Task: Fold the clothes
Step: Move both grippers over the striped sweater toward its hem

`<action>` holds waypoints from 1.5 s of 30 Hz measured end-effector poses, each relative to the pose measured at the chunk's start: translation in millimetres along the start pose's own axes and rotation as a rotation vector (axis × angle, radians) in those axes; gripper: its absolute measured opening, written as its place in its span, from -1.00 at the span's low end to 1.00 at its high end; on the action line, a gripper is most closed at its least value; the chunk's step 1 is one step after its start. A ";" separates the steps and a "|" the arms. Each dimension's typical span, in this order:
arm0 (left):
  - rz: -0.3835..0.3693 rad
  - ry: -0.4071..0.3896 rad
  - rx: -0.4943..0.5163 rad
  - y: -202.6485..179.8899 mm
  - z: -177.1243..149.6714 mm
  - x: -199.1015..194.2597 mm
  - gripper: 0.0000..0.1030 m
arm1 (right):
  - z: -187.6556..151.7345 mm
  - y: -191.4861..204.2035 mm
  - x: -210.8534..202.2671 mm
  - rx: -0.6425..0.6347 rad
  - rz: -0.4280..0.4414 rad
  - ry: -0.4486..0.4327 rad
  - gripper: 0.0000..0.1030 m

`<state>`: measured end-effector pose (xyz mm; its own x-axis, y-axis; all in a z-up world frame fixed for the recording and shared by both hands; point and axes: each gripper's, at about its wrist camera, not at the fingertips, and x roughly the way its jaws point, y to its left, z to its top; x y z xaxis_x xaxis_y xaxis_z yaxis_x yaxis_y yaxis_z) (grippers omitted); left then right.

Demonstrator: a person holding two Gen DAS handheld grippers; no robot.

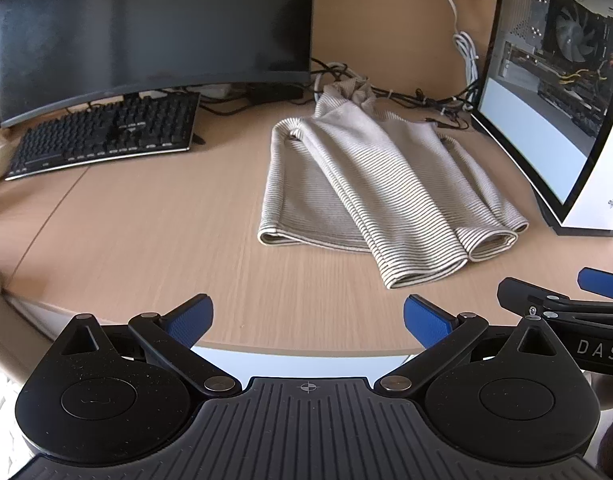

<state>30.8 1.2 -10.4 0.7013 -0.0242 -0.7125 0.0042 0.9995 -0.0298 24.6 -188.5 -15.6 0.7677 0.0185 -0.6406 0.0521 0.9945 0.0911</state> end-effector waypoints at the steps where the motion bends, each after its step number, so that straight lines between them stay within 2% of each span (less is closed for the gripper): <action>1: -0.008 0.003 0.002 1.4 1.7 2.4 1.00 | 0.3 0.3 1.5 0.005 -0.005 0.003 1.00; 11: -0.097 0.035 0.008 23.9 23.2 29.3 1.00 | 13.7 11.2 19.1 0.060 -0.081 0.022 1.00; 14: -0.141 0.047 0.008 36.3 32.2 38.3 1.00 | 21.2 14.8 23.7 0.094 -0.119 0.027 1.00; 21: -0.293 0.078 0.012 61.8 55.0 62.2 1.00 | 39.5 23.4 31.0 0.167 -0.192 0.027 1.00; 27: -0.362 0.116 0.008 58.2 72.5 89.1 1.00 | 49.8 24.2 43.3 0.163 -0.205 0.048 1.00; 31: -0.369 0.114 0.006 48.7 85.8 109.8 1.00 | 59.7 2.8 65.6 0.188 -0.189 0.068 1.00; 34: -0.350 0.133 -0.031 44.3 99.6 133.4 1.00 | 72.7 -15.2 89.0 0.204 -0.147 0.086 1.00; 41: -0.289 0.188 -0.098 30.4 130.8 184.8 1.00 | 115.9 -60.3 163.9 0.219 -0.034 0.145 1.00; 45: -0.262 0.220 -0.120 29.7 132.9 201.8 1.00 | 134.0 -68.6 206.7 0.218 0.010 0.191 1.00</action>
<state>267.2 28.4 -61.8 0.5176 -0.2954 -0.8031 0.0703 0.9500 -0.3041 265.4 -266.7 -52.1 0.6356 0.0678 -0.7690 0.1969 0.9489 0.2465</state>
